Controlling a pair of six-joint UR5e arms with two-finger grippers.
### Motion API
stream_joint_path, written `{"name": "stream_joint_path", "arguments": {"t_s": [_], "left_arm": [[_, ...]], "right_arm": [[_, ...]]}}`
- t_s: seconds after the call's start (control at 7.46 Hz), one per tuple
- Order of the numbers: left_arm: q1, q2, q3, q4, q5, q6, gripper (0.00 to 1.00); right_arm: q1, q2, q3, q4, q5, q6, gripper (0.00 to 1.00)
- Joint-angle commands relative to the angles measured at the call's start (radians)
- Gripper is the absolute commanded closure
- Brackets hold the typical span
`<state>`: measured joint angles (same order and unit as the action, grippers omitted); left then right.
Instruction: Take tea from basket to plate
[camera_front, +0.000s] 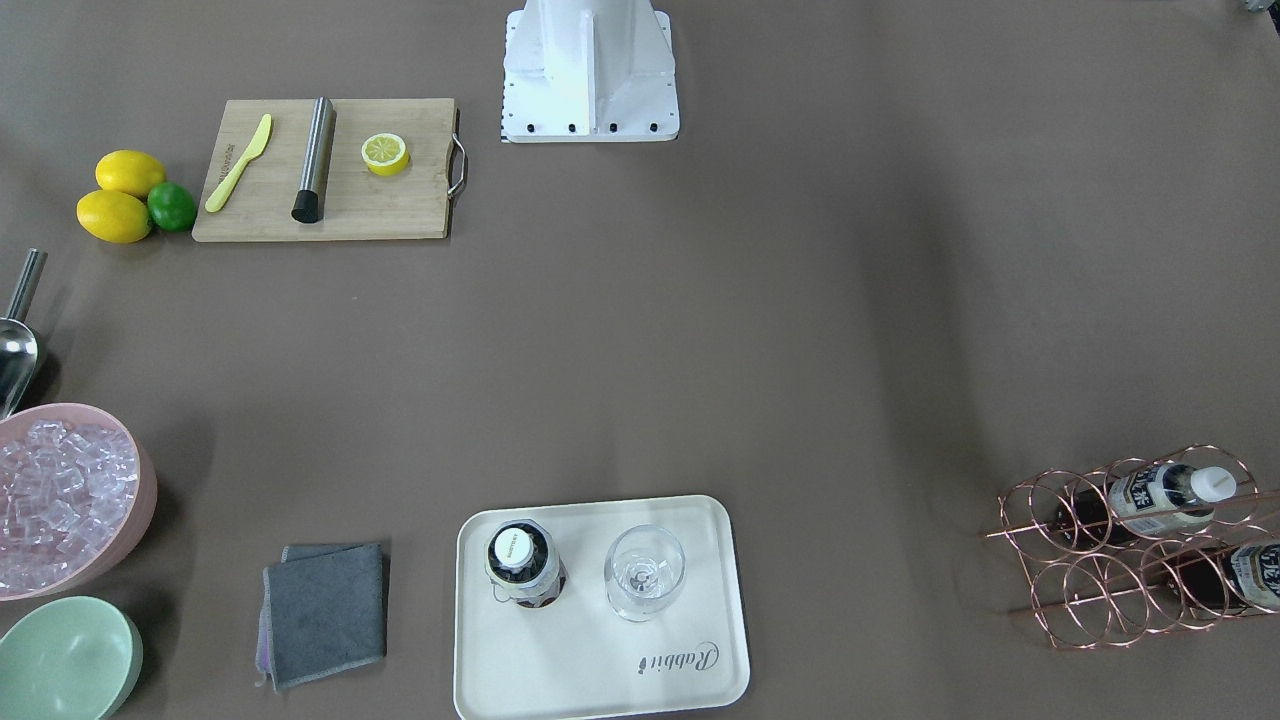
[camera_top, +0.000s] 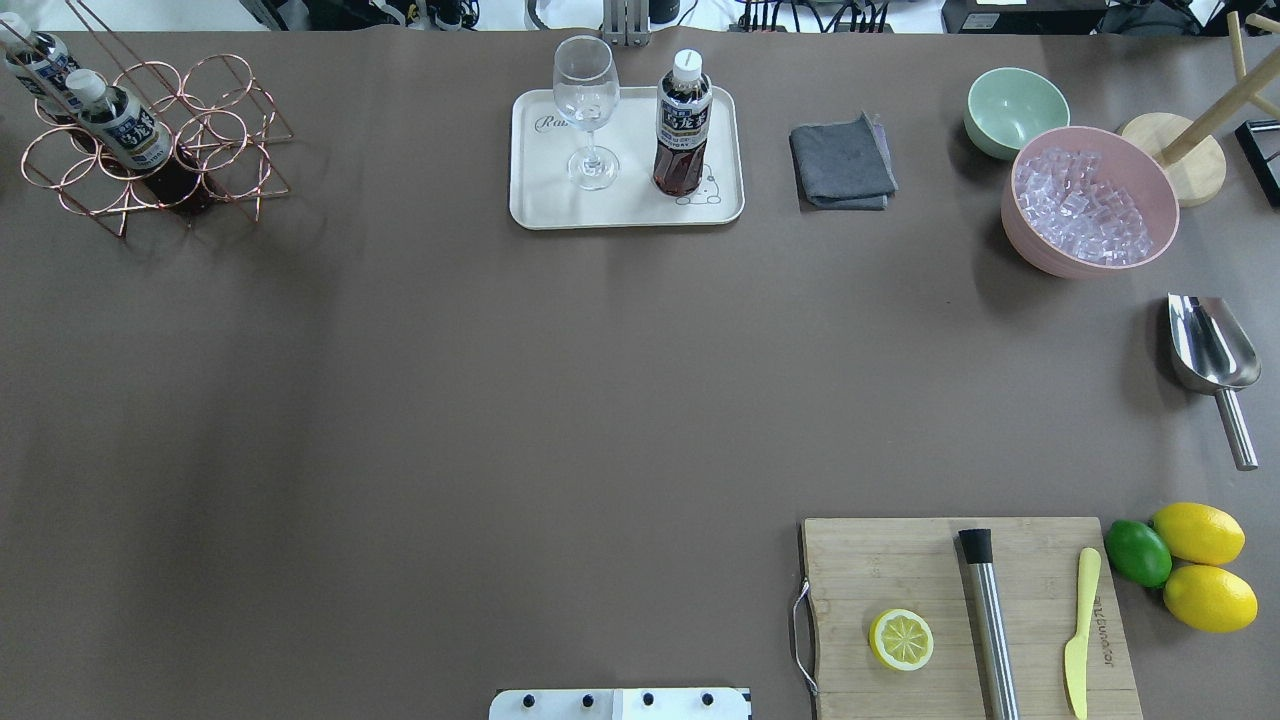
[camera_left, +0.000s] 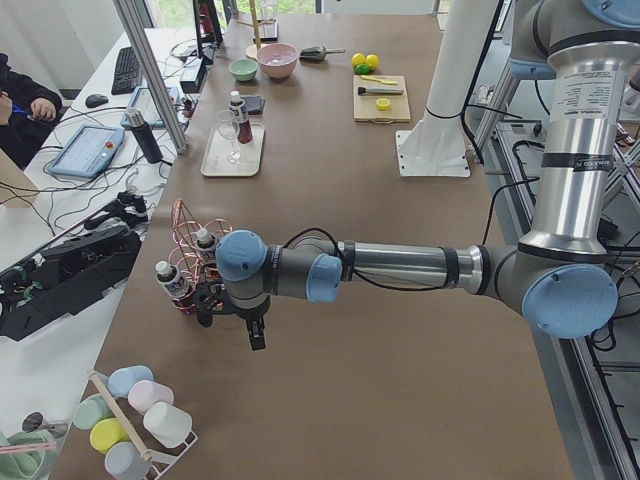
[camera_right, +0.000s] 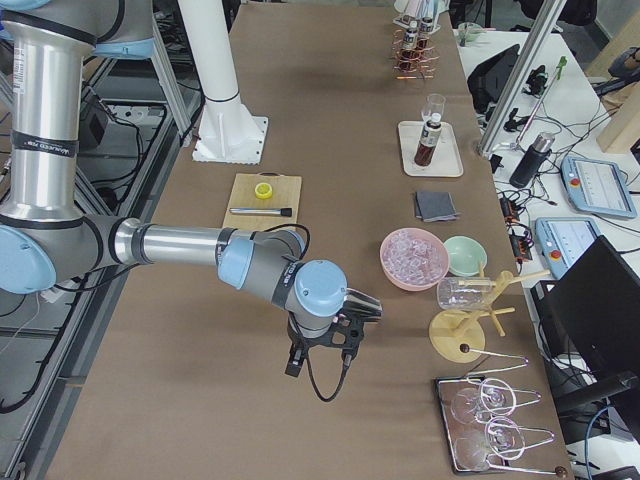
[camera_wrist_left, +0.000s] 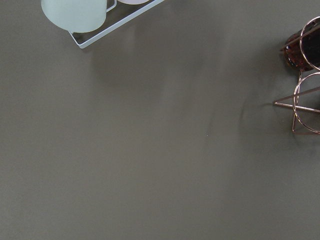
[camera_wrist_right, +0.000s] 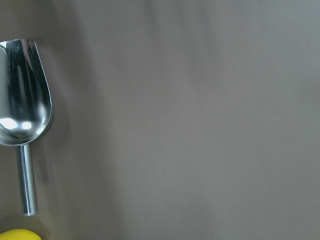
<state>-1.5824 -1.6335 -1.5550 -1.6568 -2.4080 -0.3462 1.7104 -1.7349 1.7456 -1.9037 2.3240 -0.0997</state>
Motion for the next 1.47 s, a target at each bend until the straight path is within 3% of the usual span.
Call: {"name": "stream_joint_path", "arguments": {"t_s": [0.0,0.27,1.34], "left_arm": [[0.031,-0.034,-0.031,0.068,0.059,-0.030,0.02],[0.070,-0.005,-0.069,0.069,0.127,-0.030,0.02],[0.064,-0.002,0.018,0.077,0.081,0.115,0.02]], "right_arm": [[0.000,0.000,0.000,-0.002,0.000,0.000,0.00],[0.000,0.000,0.000,0.000,0.000,-0.002,0.00],[0.000,0.003,-0.031,0.000,0.008,-0.003,0.00]]}}
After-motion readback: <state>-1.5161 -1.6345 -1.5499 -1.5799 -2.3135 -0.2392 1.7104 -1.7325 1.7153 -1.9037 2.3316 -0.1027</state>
